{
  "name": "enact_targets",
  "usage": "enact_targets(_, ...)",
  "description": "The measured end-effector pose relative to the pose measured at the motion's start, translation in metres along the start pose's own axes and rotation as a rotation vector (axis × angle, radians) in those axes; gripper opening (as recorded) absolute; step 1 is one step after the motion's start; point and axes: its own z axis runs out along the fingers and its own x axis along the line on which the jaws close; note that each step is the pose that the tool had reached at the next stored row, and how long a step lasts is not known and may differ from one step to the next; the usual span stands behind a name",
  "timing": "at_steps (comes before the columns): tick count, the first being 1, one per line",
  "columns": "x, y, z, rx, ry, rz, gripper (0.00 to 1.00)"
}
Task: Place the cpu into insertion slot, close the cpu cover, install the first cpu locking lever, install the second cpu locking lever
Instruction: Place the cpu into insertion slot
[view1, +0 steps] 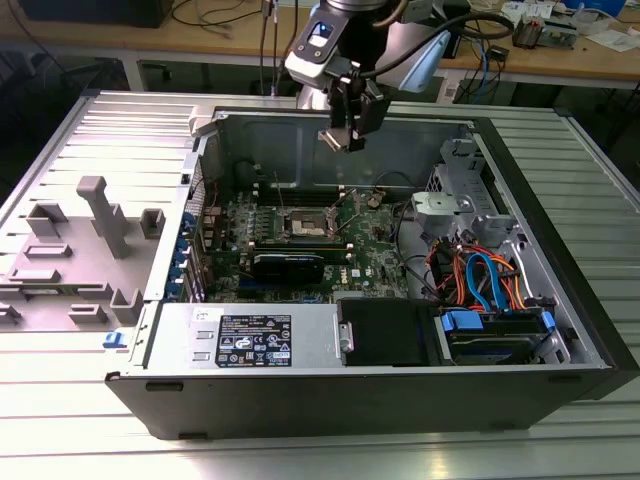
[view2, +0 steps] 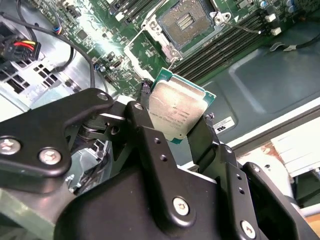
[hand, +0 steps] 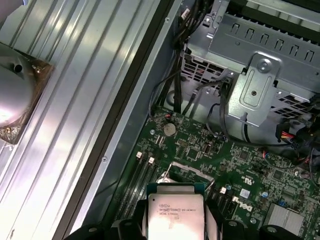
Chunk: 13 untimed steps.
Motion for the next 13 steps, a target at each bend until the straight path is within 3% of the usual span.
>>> enact_targets(3, 0.0000, -0.0001, 0.0008, 0.0006, -0.0018, 0.021, 0.54)
enact_targets(13, 0.0000, -0.0001, 0.0012, 0.0004, -0.0018, 0.023, 0.54)
